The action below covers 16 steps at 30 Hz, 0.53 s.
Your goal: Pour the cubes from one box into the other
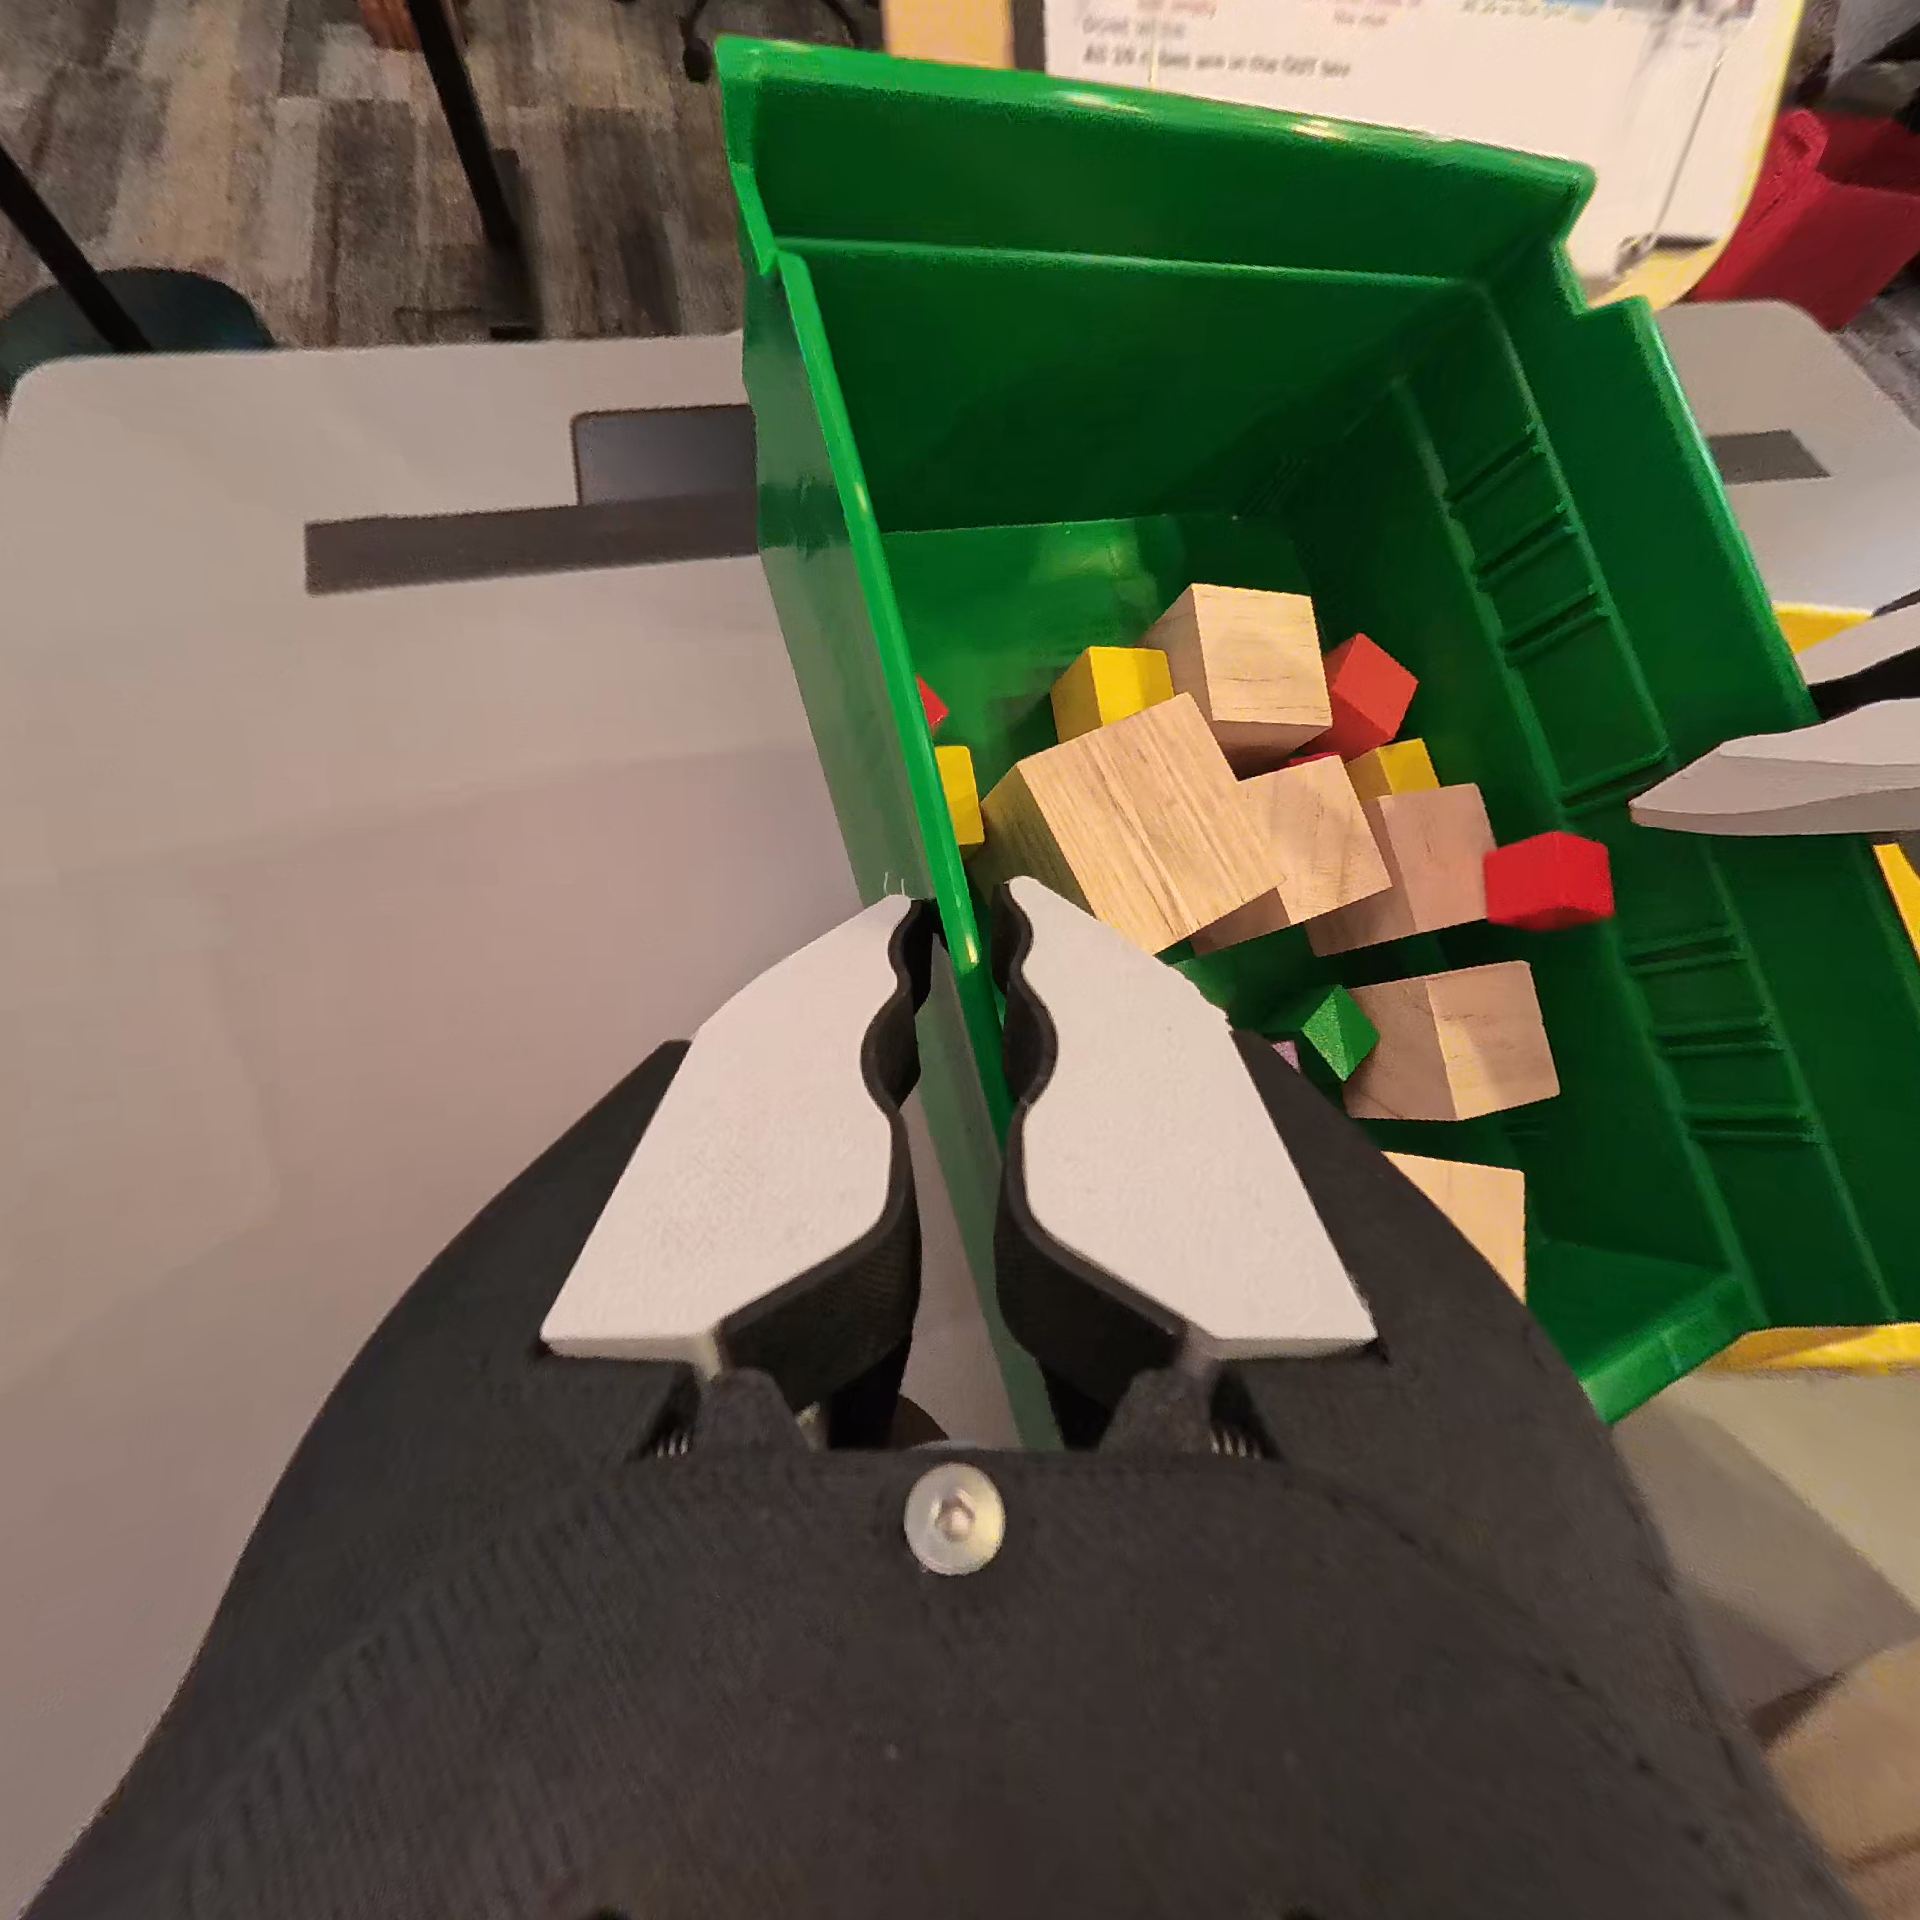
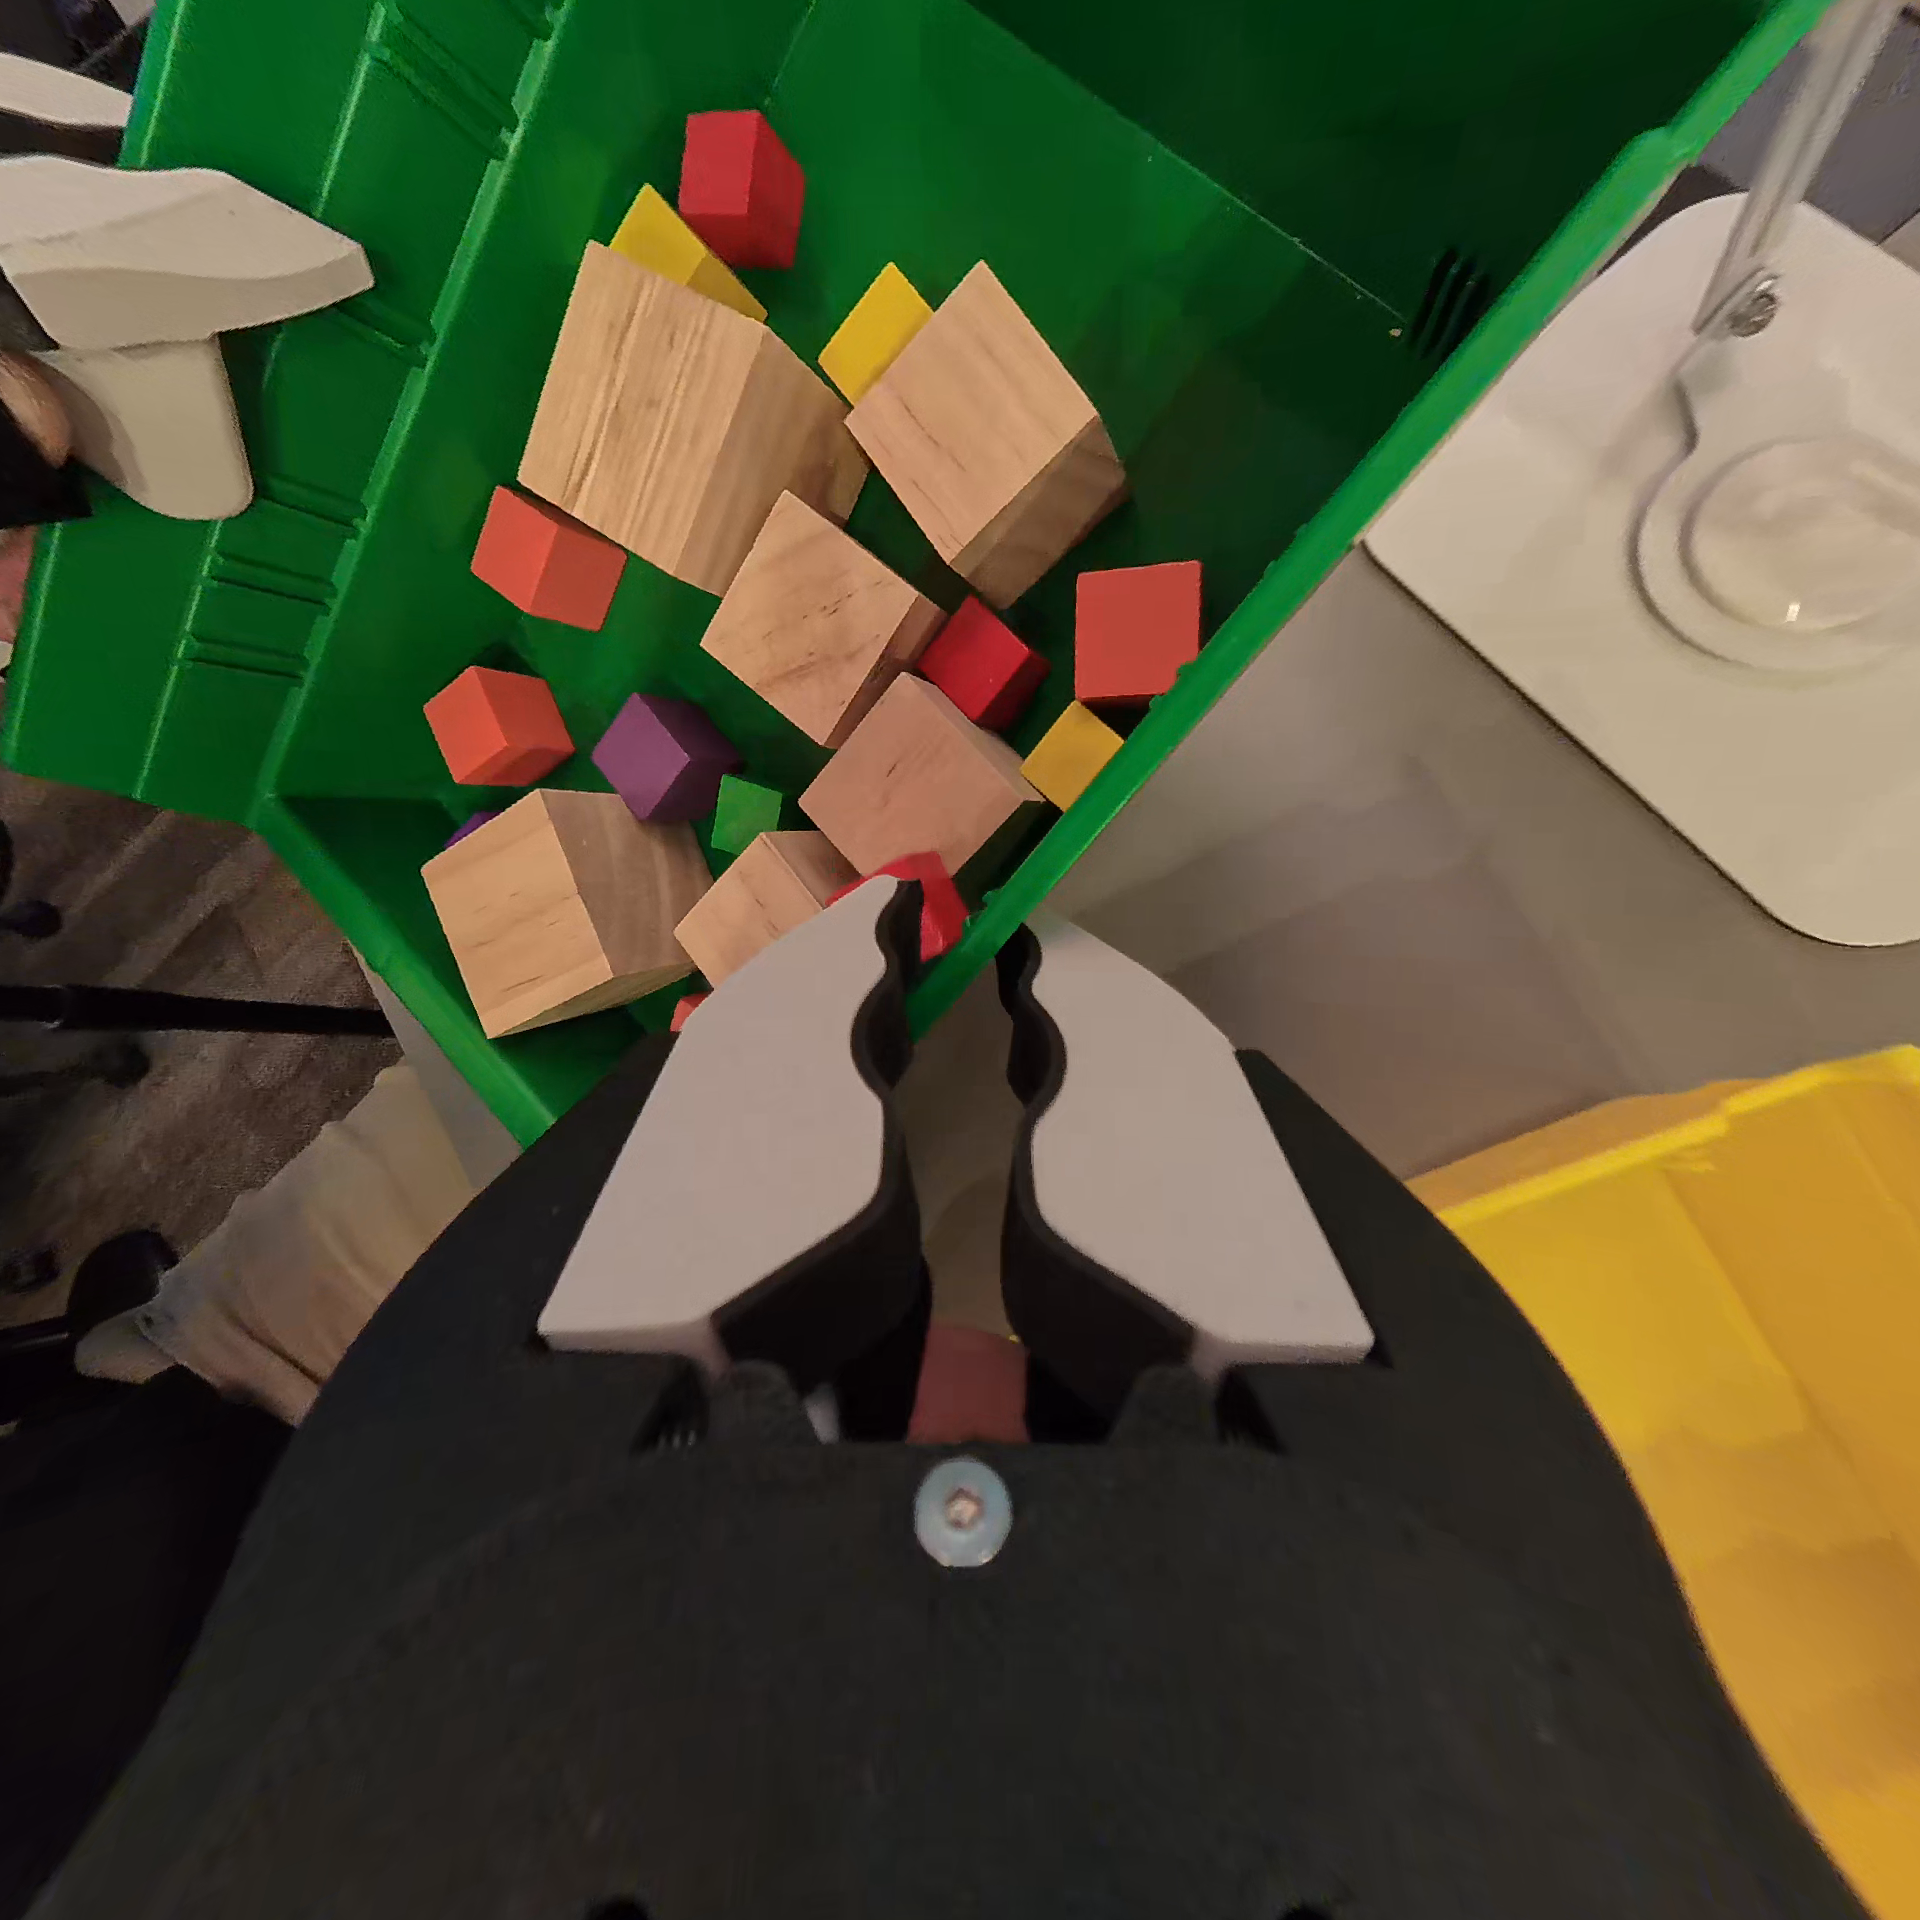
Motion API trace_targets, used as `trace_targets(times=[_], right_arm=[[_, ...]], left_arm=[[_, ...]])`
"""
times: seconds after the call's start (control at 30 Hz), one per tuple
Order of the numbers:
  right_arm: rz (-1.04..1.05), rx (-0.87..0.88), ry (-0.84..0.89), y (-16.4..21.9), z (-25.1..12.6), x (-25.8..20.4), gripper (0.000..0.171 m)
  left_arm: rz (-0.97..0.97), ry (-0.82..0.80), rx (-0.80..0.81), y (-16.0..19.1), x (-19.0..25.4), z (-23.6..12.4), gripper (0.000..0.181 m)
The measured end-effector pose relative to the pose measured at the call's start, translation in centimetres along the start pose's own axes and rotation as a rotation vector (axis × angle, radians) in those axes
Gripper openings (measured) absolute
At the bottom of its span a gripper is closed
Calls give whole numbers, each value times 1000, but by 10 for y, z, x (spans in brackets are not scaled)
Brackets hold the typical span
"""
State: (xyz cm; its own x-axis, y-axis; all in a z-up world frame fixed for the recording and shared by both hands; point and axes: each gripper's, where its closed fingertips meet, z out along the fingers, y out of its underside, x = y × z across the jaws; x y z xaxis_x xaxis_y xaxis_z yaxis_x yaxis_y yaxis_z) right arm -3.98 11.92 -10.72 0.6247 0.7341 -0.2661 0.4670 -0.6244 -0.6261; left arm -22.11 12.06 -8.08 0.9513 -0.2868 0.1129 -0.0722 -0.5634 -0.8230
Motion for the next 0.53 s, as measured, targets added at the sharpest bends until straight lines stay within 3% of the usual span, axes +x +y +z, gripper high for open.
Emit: trace_targets(times=[0.03, 0.53], right_arm=[[2, 8, 6, -1, -5, 3, 8], [67, 171, 122, -12, -95, 88, 8]], left_arm=[[-1, 8, 6, -5, 4, 2, 11], [90, 78, 118, -98, 95, 43, 12]])
